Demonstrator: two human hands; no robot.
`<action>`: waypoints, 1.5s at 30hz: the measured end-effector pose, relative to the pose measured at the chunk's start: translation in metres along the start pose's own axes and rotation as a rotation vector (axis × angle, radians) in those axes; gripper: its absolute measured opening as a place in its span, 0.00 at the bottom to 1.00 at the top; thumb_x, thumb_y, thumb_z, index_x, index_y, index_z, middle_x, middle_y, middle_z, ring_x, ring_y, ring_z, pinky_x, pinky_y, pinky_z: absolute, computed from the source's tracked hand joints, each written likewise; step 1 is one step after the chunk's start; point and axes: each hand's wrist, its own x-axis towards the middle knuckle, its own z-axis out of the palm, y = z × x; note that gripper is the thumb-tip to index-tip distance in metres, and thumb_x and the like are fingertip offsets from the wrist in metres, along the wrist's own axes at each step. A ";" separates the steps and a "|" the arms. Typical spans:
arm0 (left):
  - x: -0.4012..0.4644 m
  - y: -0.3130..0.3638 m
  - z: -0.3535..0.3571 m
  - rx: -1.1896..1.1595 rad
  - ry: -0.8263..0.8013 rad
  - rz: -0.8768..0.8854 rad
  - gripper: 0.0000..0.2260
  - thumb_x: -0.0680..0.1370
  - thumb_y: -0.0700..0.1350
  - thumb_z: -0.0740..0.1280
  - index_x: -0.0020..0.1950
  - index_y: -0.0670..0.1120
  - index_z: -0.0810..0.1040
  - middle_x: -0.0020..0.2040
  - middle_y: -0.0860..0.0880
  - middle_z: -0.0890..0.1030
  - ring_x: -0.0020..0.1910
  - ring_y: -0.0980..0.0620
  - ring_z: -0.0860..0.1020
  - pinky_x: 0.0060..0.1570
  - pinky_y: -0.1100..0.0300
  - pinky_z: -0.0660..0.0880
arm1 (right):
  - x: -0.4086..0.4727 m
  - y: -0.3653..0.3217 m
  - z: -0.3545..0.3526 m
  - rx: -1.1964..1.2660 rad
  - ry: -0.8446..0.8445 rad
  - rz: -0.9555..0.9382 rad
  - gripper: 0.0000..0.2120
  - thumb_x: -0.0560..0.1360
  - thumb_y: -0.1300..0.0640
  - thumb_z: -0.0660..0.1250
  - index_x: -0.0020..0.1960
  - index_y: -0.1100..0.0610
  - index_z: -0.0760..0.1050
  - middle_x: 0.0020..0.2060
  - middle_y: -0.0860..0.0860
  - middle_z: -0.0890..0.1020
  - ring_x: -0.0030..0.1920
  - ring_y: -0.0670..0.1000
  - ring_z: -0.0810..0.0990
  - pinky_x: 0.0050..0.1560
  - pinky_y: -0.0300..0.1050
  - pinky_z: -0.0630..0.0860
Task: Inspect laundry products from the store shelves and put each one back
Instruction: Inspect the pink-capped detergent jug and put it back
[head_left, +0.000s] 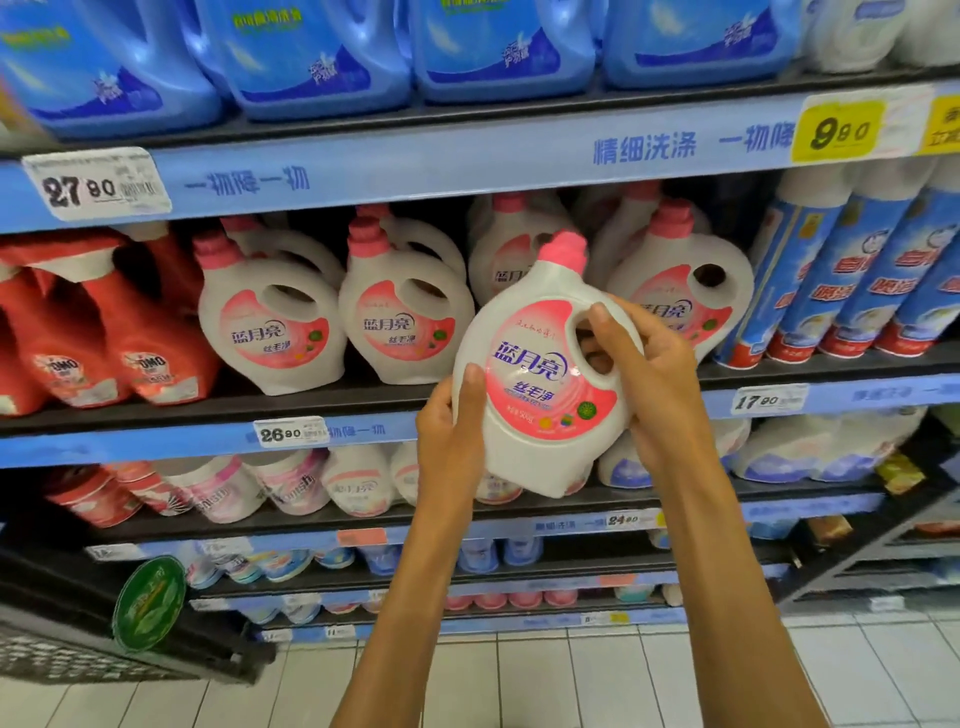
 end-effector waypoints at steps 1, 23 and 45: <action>-0.006 0.004 0.002 -0.014 0.014 -0.009 0.21 0.75 0.56 0.62 0.55 0.40 0.79 0.49 0.42 0.85 0.49 0.48 0.83 0.47 0.58 0.80 | -0.001 0.000 0.000 0.047 -0.019 0.049 0.16 0.69 0.47 0.70 0.55 0.52 0.80 0.44 0.49 0.85 0.46 0.48 0.84 0.43 0.41 0.80; -0.023 0.005 0.000 -0.003 -0.209 -0.292 0.18 0.80 0.56 0.56 0.54 0.47 0.80 0.49 0.47 0.85 0.48 0.51 0.83 0.45 0.60 0.79 | -0.007 -0.034 0.012 0.525 -0.127 0.233 0.08 0.75 0.53 0.66 0.52 0.53 0.80 0.43 0.51 0.81 0.47 0.49 0.80 0.52 0.45 0.75; -0.038 0.006 -0.005 -0.361 -0.546 -0.095 0.26 0.63 0.67 0.73 0.58 0.57 0.81 0.60 0.51 0.82 0.61 0.51 0.78 0.55 0.55 0.78 | -0.003 -0.047 -0.006 0.040 -0.195 -0.032 0.15 0.75 0.46 0.66 0.59 0.51 0.76 0.45 0.47 0.85 0.45 0.46 0.84 0.42 0.37 0.78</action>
